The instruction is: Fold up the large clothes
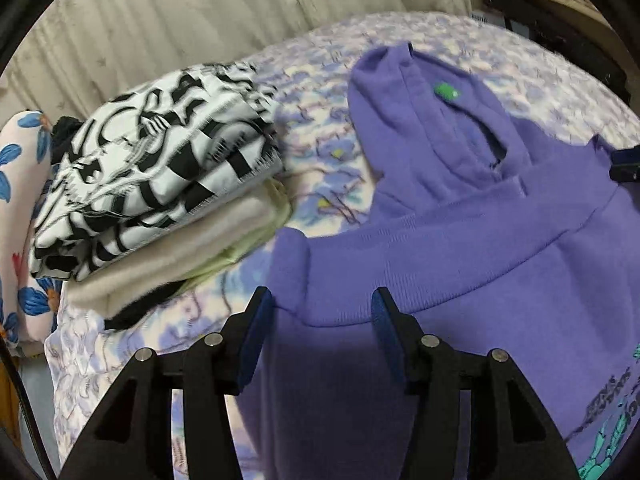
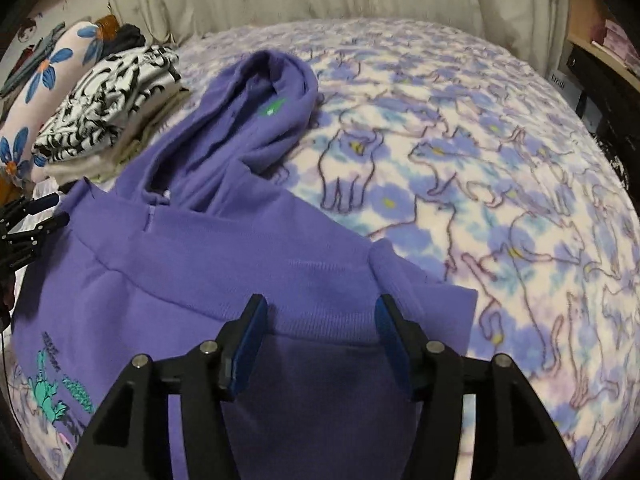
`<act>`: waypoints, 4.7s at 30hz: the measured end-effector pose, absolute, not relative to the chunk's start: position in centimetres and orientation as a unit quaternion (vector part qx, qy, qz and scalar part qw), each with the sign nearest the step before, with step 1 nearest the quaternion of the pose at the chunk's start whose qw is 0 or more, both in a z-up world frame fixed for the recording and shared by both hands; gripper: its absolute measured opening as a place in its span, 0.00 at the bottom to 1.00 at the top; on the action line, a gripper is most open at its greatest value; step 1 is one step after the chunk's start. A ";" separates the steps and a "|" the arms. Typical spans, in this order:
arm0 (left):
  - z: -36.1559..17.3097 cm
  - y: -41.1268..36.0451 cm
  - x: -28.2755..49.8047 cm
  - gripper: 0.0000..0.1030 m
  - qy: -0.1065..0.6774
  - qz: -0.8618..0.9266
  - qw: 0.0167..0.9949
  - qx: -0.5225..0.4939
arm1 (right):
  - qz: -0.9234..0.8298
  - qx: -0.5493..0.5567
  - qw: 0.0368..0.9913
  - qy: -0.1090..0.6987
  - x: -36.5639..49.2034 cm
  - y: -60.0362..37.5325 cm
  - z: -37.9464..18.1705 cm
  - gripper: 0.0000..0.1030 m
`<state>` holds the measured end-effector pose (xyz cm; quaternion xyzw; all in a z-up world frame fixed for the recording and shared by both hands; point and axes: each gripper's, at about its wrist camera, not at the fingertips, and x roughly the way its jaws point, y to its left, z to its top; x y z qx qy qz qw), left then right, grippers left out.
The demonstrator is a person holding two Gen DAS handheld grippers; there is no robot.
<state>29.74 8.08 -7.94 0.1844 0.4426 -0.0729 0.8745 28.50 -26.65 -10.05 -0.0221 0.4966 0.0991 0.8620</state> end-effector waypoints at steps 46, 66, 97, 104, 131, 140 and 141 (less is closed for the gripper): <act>-8.2 13.8 30.7 0.24 0.444 -0.031 0.895 -0.023 | 0.066 0.077 0.885 0.454 28.6 -25.0 -6.8 0.10; -10.3 14.0 31.0 0.11 0.466 -0.019 0.884 -0.017 | -0.007 0.113 0.869 0.481 28.6 -32.5 -10.3 0.00; 1.5 1.5 41.6 0.82 0.479 -0.090 0.869 0.080 | 0.062 0.117 0.876 0.463 38.8 -24.3 2.5 0.49; -4.5 0.0 47.8 0.82 0.506 -0.086 0.855 0.070 | 0.057 0.150 0.850 0.501 45.1 -24.1 -3.8 0.49; -5.4 2.0 49.6 0.02 0.474 -0.066 0.876 0.052 | 0.088 0.179 0.873 0.445 48.0 -25.8 -6.6 0.04; 3.1 5.3 39.2 0.03 0.421 -0.092 0.901 0.051 | 0.151 0.137 0.914 0.351 36.1 -24.5 3.2 0.04; 3.7 5.6 37.8 0.03 0.418 -0.095 0.902 0.049 | 0.160 0.131 0.917 0.342 34.3 -24.3 3.9 0.04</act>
